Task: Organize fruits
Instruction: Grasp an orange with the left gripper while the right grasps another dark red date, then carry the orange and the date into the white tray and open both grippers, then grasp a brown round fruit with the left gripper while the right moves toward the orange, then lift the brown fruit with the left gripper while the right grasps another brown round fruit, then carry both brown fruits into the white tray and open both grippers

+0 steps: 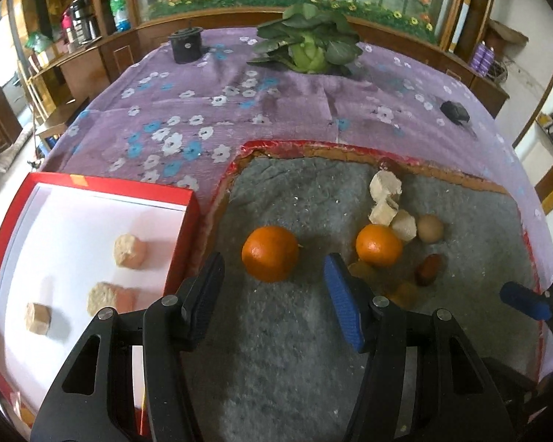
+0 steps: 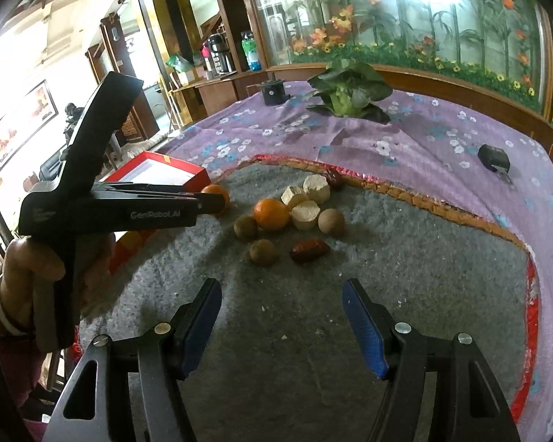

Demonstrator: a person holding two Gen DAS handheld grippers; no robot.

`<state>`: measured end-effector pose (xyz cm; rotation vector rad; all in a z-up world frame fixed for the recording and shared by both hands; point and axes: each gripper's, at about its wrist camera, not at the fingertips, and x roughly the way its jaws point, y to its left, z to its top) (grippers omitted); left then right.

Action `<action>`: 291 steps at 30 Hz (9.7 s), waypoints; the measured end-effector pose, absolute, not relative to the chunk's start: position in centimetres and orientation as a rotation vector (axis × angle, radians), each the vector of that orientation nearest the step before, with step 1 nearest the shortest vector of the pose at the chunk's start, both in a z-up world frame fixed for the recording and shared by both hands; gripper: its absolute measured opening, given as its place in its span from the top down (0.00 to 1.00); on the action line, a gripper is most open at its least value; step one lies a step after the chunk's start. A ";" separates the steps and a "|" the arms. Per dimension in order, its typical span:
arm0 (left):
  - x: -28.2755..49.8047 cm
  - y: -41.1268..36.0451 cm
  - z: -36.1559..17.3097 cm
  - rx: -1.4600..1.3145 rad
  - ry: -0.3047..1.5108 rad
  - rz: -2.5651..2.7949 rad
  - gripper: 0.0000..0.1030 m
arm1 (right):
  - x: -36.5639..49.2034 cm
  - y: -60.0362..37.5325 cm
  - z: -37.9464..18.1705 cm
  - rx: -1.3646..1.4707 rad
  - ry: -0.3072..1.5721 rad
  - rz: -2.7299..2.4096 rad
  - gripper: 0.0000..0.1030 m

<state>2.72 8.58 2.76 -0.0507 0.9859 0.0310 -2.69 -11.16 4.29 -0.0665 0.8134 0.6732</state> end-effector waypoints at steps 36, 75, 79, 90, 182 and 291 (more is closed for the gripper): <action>-1.1 8.5 5.0 -0.045 0.911 0.005 0.67 | 3.5 -7.7 1.1 -0.235 0.887 0.639 0.68; -10.5 22.7 5.4 -0.156 0.873 0.326 0.67 | -4.6 6.0 6.8 -0.287 0.792 0.926 0.68; -10.2 23.4 4.9 -0.171 0.882 0.339 0.67 | -4.7 8.0 6.6 -0.311 0.799 0.950 0.68; -9.8 24.9 3.7 -0.188 0.900 0.357 0.67 | -3.9 12.1 5.2 -0.344 0.834 0.996 0.68; 0.7 0.9 0.9 -0.039 0.989 -0.052 0.79 | -1.1 -15.2 2.7 -0.003 0.872 0.604 0.48; -7.7 26.2 4.6 -0.241 0.853 0.396 0.78 | -3.8 12.3 5.8 -0.287 0.832 0.988 0.78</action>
